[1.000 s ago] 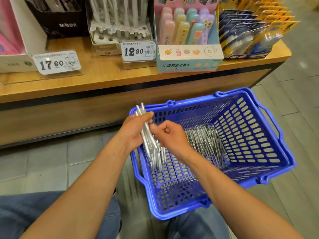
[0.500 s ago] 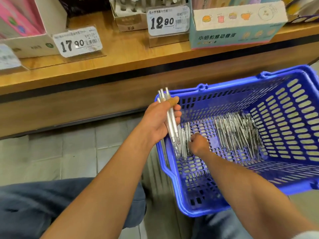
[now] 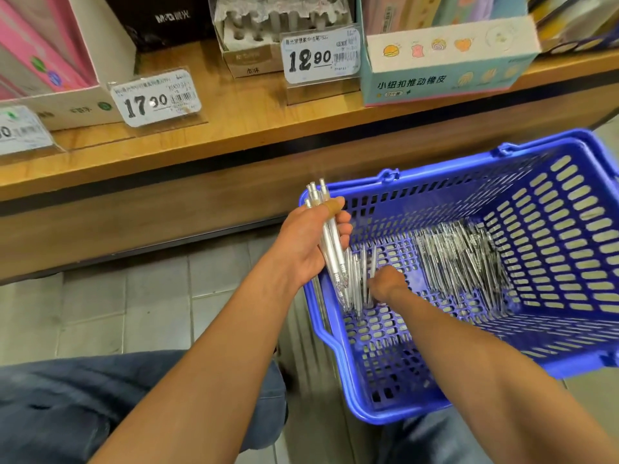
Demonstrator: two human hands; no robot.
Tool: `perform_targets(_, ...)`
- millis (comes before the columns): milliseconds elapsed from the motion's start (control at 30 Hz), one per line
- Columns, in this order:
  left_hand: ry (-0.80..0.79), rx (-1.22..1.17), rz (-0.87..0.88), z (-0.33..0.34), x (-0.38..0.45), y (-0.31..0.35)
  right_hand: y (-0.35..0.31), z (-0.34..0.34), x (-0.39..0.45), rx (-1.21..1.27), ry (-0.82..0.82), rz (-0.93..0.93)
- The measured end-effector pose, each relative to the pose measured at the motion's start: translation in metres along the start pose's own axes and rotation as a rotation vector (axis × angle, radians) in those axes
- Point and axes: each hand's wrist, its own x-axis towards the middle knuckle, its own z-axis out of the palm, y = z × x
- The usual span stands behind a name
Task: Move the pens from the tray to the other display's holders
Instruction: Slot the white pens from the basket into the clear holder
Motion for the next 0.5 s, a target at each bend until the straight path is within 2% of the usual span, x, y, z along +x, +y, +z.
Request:
perform_targets(67,0.015,0.011,-0.007,0.003,0.000,0.000,-0.002,-0.021,-0.015,0.055,-0.044,-0.027)
perform_targets(167,0.043,0.032,-0.026,0.005,0.003,0.001,-0.007,-0.054,-0.052,0.311,-0.048,-0.138)
perform_targets(367,0.040,0.069,0.010,0.013,0.004,-0.002,-0.029,-0.106,-0.148,0.693,0.001,-0.495)
perform_targets(433,-0.021,0.048,0.003,0.017,0.002,-0.005,-0.044,-0.108,-0.167,0.715,0.000,-0.558)
perform_targets(500,-0.071,0.004,-0.007,0.019,0.001,-0.007,-0.058,-0.106,-0.174,0.612,0.041,-0.574)
